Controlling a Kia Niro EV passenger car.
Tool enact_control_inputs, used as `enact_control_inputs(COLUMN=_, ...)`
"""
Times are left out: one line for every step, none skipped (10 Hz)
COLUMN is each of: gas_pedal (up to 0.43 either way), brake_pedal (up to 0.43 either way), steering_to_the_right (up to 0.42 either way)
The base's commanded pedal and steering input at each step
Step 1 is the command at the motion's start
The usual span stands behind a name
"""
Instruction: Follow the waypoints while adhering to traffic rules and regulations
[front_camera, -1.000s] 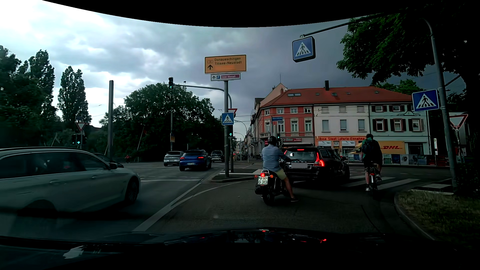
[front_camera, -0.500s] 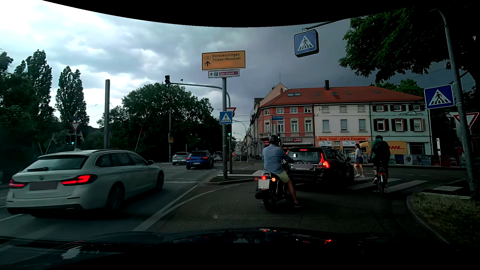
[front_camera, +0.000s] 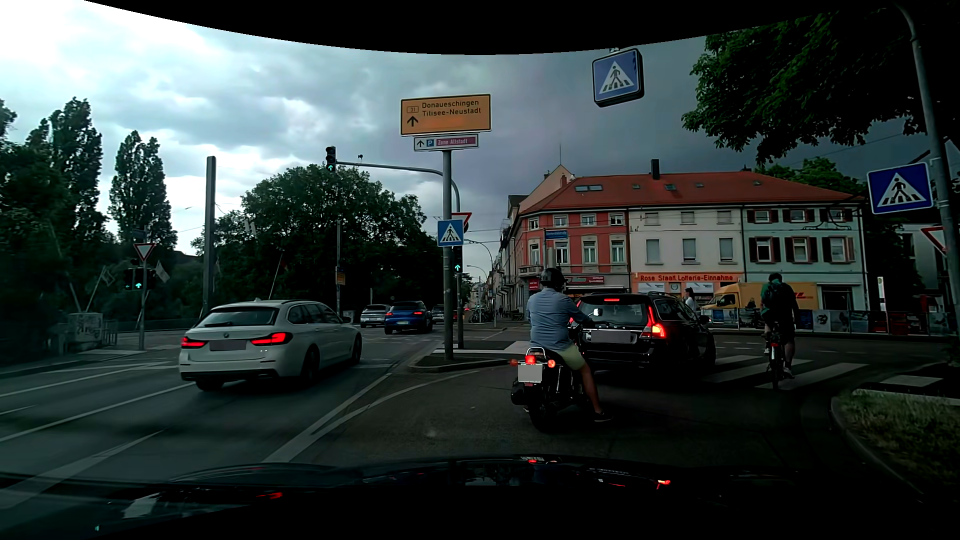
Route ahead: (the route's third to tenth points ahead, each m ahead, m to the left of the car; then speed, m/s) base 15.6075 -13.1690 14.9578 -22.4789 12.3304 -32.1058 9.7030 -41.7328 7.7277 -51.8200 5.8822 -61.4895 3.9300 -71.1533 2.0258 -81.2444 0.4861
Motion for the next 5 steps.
enact_control_inputs(gas_pedal=0.000, brake_pedal=0.171, steering_to_the_right=0.014)
enact_control_inputs(gas_pedal=0.000, brake_pedal=0.165, steering_to_the_right=0.014)
enact_control_inputs(gas_pedal=0.000, brake_pedal=0.165, steering_to_the_right=0.014)
enact_control_inputs(gas_pedal=0.000, brake_pedal=0.165, steering_to_the_right=0.015)
enact_control_inputs(gas_pedal=0.000, brake_pedal=0.159, steering_to_the_right=0.015)
